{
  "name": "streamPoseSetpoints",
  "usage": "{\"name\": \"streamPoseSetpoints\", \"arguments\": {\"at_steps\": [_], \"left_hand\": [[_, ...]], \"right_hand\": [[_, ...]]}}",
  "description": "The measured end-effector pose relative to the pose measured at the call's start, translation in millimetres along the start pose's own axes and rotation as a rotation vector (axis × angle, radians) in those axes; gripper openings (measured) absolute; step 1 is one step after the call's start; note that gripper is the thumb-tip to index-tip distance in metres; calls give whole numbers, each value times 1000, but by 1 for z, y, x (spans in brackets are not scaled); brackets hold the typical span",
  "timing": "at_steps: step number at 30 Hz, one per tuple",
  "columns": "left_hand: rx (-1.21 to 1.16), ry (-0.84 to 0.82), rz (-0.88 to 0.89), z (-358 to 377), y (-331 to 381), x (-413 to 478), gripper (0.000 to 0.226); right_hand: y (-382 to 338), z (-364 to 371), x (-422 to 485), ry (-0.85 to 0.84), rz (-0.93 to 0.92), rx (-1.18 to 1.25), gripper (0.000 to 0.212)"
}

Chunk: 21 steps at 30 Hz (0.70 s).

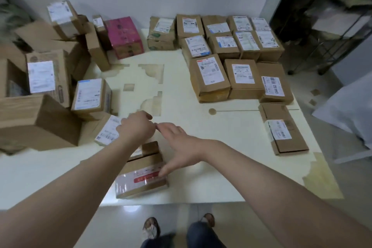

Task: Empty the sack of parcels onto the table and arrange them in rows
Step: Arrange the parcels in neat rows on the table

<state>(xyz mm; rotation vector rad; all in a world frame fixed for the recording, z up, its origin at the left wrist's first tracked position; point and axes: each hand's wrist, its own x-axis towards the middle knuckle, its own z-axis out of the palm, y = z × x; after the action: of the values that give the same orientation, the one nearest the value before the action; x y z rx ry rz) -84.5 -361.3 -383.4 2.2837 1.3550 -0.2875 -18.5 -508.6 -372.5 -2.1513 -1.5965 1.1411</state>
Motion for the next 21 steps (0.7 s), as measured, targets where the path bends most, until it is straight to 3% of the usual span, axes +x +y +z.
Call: {"name": "streamPoseSetpoints", "arguments": {"at_steps": [4, 7, 11, 16, 18, 21], "left_hand": [[-78, 19, -101, -14, -63, 2, 49], [-130, -3, -91, -12, -86, 4, 48], [-200, 14, 71, -7, -82, 4, 49], [-280, 192, 131, -3, -49, -4, 48], [-316, 181, 154, 2, -39, -10, 55], [-310, 73, 175, 15, -24, -21, 75]], "right_hand": [[-30, 37, 27, -90, -24, -280, 134], [-30, 42, 28, 5, 19, -193, 130], [-23, 37, 18, 85, 106, -144, 124], [-2, 33, -4, 262, 389, 3, 123], [10, 32, -13, 365, 519, 113, 113], [32, 35, -25, 579, 598, 322, 61]]}}
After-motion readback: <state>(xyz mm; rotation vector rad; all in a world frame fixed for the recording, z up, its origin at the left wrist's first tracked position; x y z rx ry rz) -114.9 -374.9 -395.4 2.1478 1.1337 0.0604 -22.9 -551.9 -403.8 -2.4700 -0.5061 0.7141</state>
